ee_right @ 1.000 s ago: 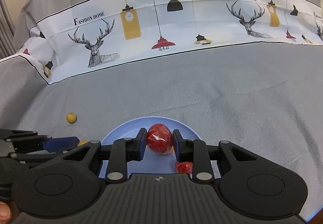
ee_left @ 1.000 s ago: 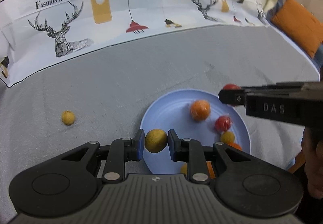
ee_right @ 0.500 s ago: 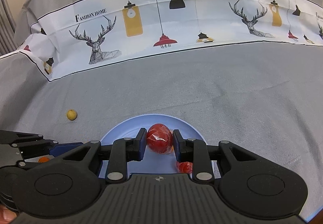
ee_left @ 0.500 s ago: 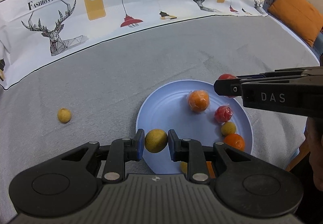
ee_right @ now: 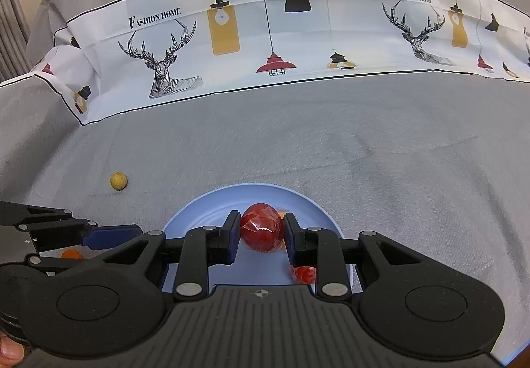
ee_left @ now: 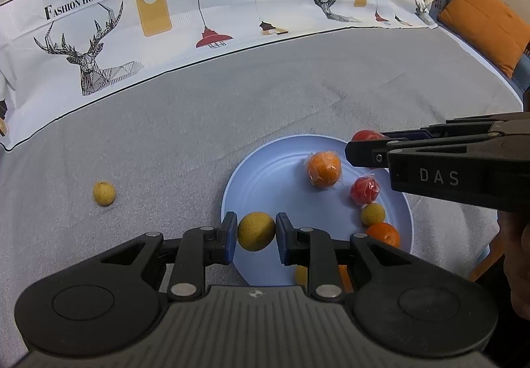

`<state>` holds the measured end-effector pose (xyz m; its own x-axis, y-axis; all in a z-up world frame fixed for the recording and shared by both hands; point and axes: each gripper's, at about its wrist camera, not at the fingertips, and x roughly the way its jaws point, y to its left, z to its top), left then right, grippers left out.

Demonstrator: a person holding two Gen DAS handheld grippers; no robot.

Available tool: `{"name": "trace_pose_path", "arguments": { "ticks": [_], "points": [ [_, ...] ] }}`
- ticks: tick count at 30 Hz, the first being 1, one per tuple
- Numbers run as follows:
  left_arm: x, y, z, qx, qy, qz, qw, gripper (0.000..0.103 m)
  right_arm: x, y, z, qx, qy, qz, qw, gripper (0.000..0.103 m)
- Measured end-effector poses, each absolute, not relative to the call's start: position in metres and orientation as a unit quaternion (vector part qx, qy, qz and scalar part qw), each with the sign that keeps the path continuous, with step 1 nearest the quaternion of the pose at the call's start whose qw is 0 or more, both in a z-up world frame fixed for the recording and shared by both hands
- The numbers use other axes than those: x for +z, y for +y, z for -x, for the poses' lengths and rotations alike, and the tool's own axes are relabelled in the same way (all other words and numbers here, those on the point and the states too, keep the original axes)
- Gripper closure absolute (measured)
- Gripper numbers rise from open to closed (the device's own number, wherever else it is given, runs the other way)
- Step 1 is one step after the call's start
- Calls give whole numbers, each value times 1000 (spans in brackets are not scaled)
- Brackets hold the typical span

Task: Organize fruits
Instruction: 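Carry the yellow fruit and wrapped red fruit over the plate with both tools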

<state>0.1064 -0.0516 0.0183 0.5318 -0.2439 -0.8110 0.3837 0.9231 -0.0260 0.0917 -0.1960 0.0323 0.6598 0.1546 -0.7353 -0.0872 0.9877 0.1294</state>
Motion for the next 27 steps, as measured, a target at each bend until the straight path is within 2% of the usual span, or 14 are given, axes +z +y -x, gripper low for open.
{"name": "trace_pose_path", "arguments": {
  "ticks": [22, 27],
  "points": [
    [21, -52, -108, -184, 449, -76, 871, 76, 32, -195, -92, 67, 409, -39, 909, 74],
    [21, -47, -110, -193, 455, -52, 868, 73, 32, -195, -92, 64, 410, -42, 909, 71]
  ]
}}
